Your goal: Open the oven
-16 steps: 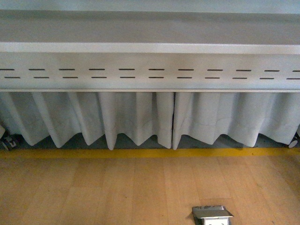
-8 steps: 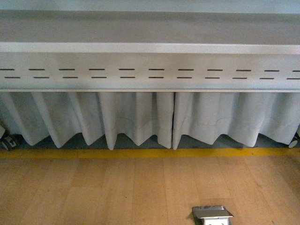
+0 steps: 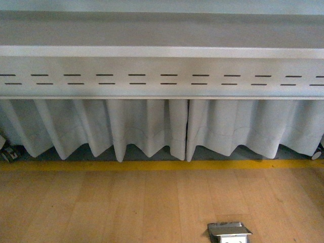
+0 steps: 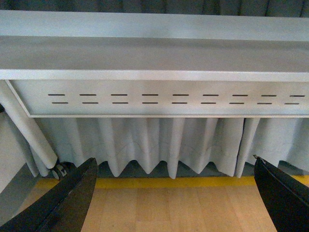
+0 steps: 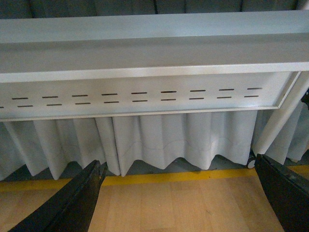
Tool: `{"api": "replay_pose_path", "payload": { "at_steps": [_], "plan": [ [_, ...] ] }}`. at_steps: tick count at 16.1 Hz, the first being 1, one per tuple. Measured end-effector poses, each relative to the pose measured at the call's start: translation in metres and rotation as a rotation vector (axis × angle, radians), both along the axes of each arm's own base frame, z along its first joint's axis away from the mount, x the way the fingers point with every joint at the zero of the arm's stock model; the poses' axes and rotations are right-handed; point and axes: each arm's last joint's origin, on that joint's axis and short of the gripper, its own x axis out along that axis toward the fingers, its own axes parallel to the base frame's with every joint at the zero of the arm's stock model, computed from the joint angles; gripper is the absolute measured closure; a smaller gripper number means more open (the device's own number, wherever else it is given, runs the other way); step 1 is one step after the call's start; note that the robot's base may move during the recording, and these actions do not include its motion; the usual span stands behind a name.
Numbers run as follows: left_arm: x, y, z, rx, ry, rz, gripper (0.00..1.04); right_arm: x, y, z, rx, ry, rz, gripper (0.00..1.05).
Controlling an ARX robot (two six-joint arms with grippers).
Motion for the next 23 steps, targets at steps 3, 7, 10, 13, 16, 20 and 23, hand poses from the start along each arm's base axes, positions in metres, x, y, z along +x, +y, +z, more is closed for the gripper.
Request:
{"api": "replay_pose_path", "payload": {
  "at_steps": [3, 7, 10, 13, 16, 20, 23],
  "plan": [
    [0.0, 0.0, 0.0, 0.0, 0.0, 0.0, 0.07, 0.0, 0.0, 0.0, 0.0, 0.0, 0.0, 0.06],
    [0.0, 0.0, 0.0, 0.0, 0.0, 0.0, 0.07, 0.0, 0.0, 0.0, 0.0, 0.0, 0.0, 0.06],
    [0.0, 0.0, 0.0, 0.0, 0.0, 0.0, 0.07, 0.0, 0.0, 0.0, 0.0, 0.0, 0.0, 0.06],
    [0.0, 0.0, 0.0, 0.0, 0.0, 0.0, 0.07, 0.0, 0.0, 0.0, 0.0, 0.0, 0.0, 0.06],
    [0.0, 0.0, -0.0002, 0.0, 0.002, 0.0, 0.07, 0.0, 0.0, -0.0002, 0.0, 0.002, 0.0, 0.06],
    [0.0, 0.0, 0.0002, 0.001, -0.002, -0.001, 0.07, 0.0, 0.0, 0.0, 0.0, 0.0, -0.001, 0.06],
    [0.0, 0.0, 0.0002, 0.003, -0.002, 0.0, 0.07, 0.0, 0.0, 0.0, -0.003, 0.0, 0.001, 0.06]
  ]
}}
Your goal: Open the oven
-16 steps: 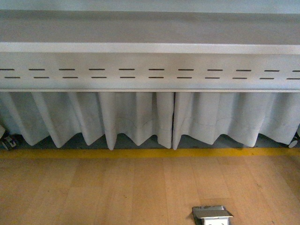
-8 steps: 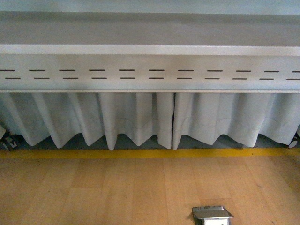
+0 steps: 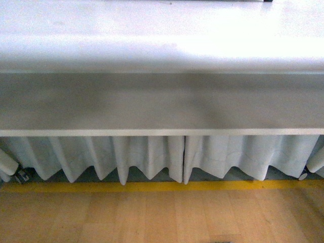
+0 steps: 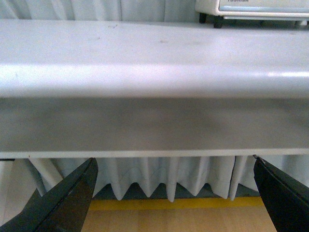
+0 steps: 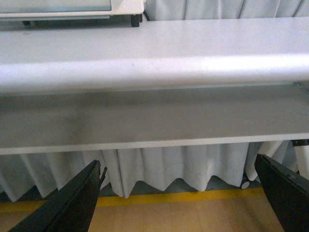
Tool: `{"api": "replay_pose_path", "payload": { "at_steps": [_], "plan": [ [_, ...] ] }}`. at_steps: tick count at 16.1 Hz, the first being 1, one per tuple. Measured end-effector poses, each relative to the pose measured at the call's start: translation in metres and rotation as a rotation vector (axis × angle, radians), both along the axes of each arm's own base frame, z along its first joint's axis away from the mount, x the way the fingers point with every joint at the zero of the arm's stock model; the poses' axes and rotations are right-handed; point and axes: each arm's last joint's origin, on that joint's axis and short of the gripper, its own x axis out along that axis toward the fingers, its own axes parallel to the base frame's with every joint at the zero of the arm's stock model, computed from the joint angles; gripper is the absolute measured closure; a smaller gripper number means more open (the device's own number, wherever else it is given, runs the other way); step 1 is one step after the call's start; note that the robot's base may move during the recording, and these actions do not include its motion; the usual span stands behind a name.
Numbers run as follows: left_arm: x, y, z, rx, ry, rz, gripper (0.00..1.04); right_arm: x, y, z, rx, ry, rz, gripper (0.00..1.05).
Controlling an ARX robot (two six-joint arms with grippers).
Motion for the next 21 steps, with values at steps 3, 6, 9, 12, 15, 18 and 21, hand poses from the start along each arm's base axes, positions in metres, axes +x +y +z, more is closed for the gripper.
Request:
{"api": "replay_pose_path", "payload": {
  "at_steps": [3, 6, 9, 12, 15, 18, 21],
  "plan": [
    [0.0, 0.0, 0.0, 0.0, 0.0, 0.0, 0.07, 0.0, 0.0, 0.0001, 0.0, -0.001, 0.0, 0.06],
    [0.0, 0.0, 0.0, 0.0, 0.0, 0.0, 0.07, 0.0, 0.0, 0.0003, -0.001, -0.003, 0.0, 0.06],
    [0.0, 0.0, 0.0, 0.0, 0.0, -0.001, 0.07, 0.0, 0.0, 0.0001, 0.001, -0.001, -0.001, 0.06],
    [0.0, 0.0, 0.0, 0.0, 0.0, 0.0, 0.07, 0.0, 0.0, 0.0003, 0.0, -0.003, 0.0, 0.06],
    [0.0, 0.0, 0.0004, 0.0, -0.004, 0.0, 0.07, 0.0, 0.0, 0.0004, 0.0, -0.005, 0.0, 0.06],
    [0.0, 0.0, 0.0003, 0.0, -0.003, 0.0, 0.07, 0.0, 0.0, 0.0006, 0.0, -0.006, 0.0, 0.06],
    [0.0, 0.0, 0.0001, 0.0, -0.001, 0.0, 0.07, 0.0, 0.0, 0.0001, 0.0, -0.001, -0.001, 0.06]
  ]
}}
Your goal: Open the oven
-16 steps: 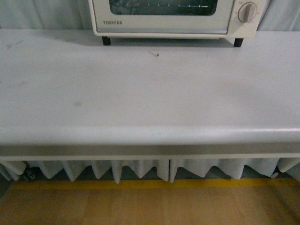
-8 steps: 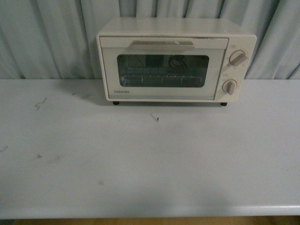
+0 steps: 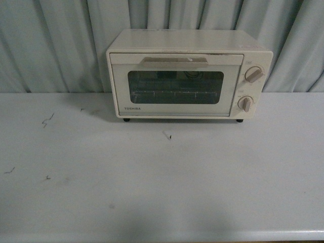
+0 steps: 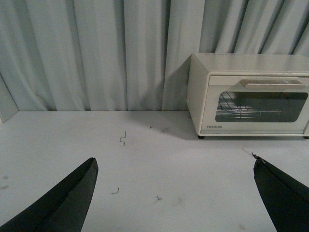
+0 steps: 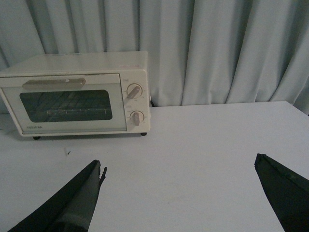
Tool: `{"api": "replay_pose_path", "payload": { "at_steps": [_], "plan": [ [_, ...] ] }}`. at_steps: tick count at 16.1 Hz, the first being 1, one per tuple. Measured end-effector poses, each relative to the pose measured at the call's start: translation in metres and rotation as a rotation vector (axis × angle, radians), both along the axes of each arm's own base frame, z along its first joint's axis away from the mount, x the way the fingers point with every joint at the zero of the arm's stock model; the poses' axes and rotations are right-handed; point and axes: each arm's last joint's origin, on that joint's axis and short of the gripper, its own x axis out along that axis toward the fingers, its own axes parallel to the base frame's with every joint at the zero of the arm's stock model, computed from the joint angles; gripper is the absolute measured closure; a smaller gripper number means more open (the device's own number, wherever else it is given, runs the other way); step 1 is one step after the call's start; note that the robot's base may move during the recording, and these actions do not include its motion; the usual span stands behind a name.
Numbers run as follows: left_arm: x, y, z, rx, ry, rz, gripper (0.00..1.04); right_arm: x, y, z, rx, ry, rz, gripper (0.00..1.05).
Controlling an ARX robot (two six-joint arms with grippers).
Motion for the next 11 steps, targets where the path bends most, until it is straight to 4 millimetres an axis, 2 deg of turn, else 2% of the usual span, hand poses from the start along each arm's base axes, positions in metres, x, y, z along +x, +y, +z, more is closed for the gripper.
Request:
{"api": "replay_pose_path", "payload": {
  "at_steps": [11],
  "plan": [
    [0.0, 0.0, 0.0, 0.0, 0.0, 0.0, 0.07, 0.0, 0.0, 0.0001, 0.0, -0.001, 0.0, 0.06]
  ]
}}
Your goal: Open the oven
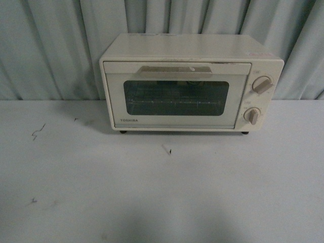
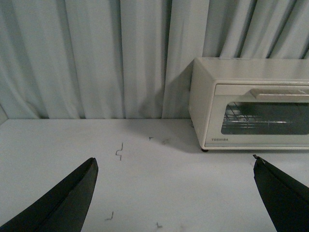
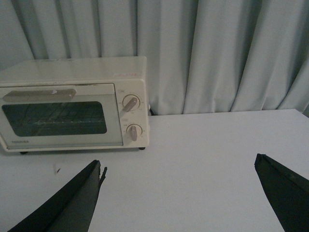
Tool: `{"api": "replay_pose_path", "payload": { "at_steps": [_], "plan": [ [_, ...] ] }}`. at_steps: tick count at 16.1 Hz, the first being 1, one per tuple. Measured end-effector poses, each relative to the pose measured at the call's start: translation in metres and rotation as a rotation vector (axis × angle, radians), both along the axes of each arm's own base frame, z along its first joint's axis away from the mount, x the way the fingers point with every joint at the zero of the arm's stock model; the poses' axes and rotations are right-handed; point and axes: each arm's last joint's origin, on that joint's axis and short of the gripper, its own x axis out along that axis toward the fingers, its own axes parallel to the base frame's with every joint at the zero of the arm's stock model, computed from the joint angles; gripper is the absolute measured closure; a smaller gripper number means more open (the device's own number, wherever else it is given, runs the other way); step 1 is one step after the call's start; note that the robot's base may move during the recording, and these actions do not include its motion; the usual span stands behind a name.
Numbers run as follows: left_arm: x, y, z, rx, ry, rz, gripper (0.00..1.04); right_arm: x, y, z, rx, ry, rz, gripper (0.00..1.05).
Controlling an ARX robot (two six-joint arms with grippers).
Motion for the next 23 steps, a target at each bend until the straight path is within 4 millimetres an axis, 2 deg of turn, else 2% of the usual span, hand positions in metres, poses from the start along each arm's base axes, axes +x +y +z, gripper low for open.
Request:
{"api": "replay_pose_path", "payload": {
  "at_steps": [14, 15, 16, 17, 20, 21, 22, 23],
  "plan": [
    [0.0, 0.0, 0.0, 0.0, 0.001, 0.0, 0.07, 0.0, 0.0, 0.0, 0.0, 0.001, 0.0, 0.06],
    [-0.001, 0.0, -0.002, -0.039, 0.078, 0.013, 0.07, 0.0, 0.0, 0.0, 0.0, 0.001, 0.0, 0.06],
    [0.0, -0.005, 0.001, -0.164, 0.318, 0.043, 0.07, 0.0, 0.0, 0.0, 0.0, 0.0, -0.001, 0.06],
    [0.004, -0.017, 0.006, -0.296, 0.47, 0.044, 0.07, 0.0, 0.0, 0.0, 0.0, 0.001, 0.002, 0.06],
    [0.016, -0.064, 0.002, -0.71, 0.582, 0.034, 0.07, 0.0, 0.0, 0.0, 0.0, 0.001, 0.0, 0.06],
    [0.037, -0.111, -0.009, -1.001, 0.635, 0.076, 0.07, 0.0, 0.0, 0.0, 0.0, 0.001, 0.0, 0.06],
    [0.073, -0.151, -0.023, -1.157, 0.629, 0.113, 0.07, 0.0, 0.0, 0.0, 0.0, 0.001, 0.0, 0.06],
    [0.091, -0.167, -0.029, -1.195, 0.644, 0.11, 0.07, 0.0, 0.0, 0.0, 0.0, 0.001, 0.0, 0.06]
  ]
}}
